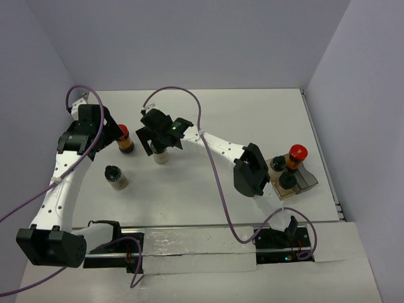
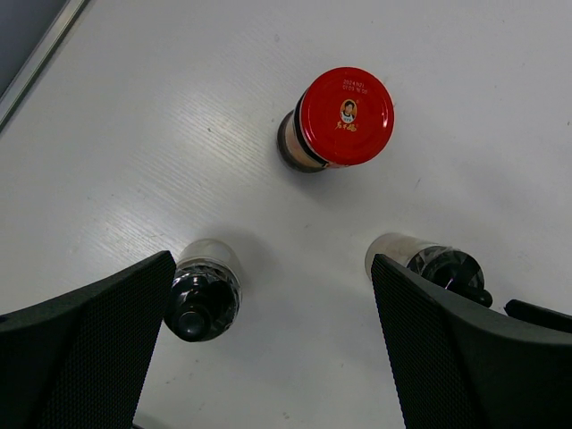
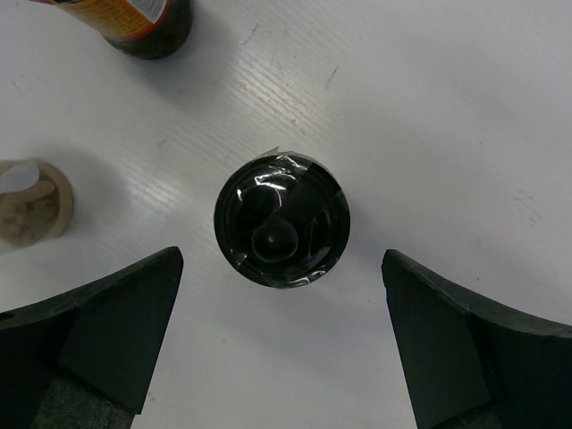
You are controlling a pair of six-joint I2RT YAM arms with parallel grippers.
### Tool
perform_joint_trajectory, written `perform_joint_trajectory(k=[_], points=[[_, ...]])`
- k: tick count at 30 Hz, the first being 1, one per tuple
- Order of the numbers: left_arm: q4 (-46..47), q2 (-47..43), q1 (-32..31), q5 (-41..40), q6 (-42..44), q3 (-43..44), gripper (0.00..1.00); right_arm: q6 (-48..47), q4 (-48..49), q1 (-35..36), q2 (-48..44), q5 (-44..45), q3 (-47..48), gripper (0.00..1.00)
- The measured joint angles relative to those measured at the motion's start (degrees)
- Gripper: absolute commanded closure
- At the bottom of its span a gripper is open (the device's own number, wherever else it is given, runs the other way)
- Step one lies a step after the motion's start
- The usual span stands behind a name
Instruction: Organize the condiment bottles
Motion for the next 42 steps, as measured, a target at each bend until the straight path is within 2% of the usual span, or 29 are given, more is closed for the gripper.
perform_joint_trajectory(k=[12,16,22,24,25,29,36,42], points=[[0.0,-0.5,0.0,0.0,0.0,0.0,0.00,0.0,-0.9,0.0,6.9,0.6,4.5,0.00],[0.0,-0.7,0.0,0.0,0.0,0.0,0.00,0.0,-1.0,0.0,8.5,0.5,6.3,0.04],[0.0,-0.8,0.0,0.0,0.0,0.0,0.00,-0.1,-1.1,0.0,8.5,0.6,6.3,0.24],[0.0,-0.8,0.0,0.0,0.0,0.0,0.01,-0.1,-1.0,0.0,8.5,1.0,6.3,0.45],[0.0,-0.8,0.0,0.0,0.0,0.0,0.00,0.0,-1.0,0.0,8.5,1.1,6.3,0.52],[0.0,-0.9,0.0,0.0,0.0,0.0,0.01,0.0,-0.9,0.0,8.5,1.2,6.3,0.71],[0.1,-1.4,0.0,0.0,0.0,-0.6,0.01,0.0,-1.8,0.0,3.9,1.9,1.6,0.73],[0.5,-1.5,0.0,1.0,-0.1,-2.3,0.00,0.0,-2.9,-0.4,-11.5,1.9,-8.1,0.73]])
